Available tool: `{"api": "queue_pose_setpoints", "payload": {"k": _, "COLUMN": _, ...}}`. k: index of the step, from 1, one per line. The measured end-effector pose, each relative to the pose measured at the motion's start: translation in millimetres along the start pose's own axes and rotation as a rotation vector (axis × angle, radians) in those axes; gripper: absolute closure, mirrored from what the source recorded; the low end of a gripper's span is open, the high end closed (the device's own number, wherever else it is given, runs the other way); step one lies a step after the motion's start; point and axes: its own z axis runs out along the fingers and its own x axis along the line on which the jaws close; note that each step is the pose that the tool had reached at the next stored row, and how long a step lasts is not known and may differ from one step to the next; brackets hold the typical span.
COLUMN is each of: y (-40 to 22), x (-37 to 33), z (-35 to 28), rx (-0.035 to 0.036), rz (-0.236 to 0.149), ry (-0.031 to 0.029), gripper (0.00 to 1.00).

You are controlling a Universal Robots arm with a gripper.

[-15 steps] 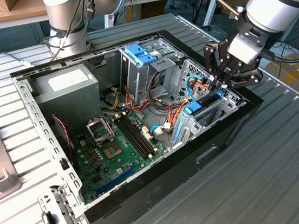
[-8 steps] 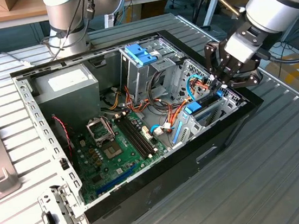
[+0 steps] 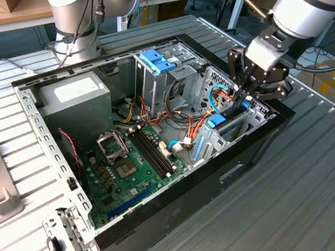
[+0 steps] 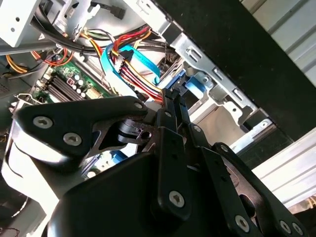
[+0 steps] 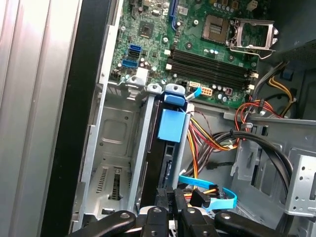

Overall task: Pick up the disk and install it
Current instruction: 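Insert the first disk wire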

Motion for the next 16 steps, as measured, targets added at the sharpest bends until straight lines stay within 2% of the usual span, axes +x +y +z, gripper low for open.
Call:
{"api": "queue_pose_setpoints", "payload": {"k": 3, "y": 4.1, "x": -0.7, "z": 0.4, "rx": 0.0022, "rz": 0.013, "ry": 0.0007, "gripper": 0.84}}
{"api": "queue_pose_setpoints", "payload": {"k": 11, "y": 5.3, "x": -0.3, "z": 3.7, "rx": 0.0205, "rz": 0.128, "ry": 0.0052, "gripper": 0.84}}
{"api": "queue_pose_setpoints", "payload": {"k": 16, "y": 8.5, "x": -0.6, "z": 5.1, "rx": 0.0259, "rz": 0.161, "ry": 0.0068, "gripper": 0.84}}
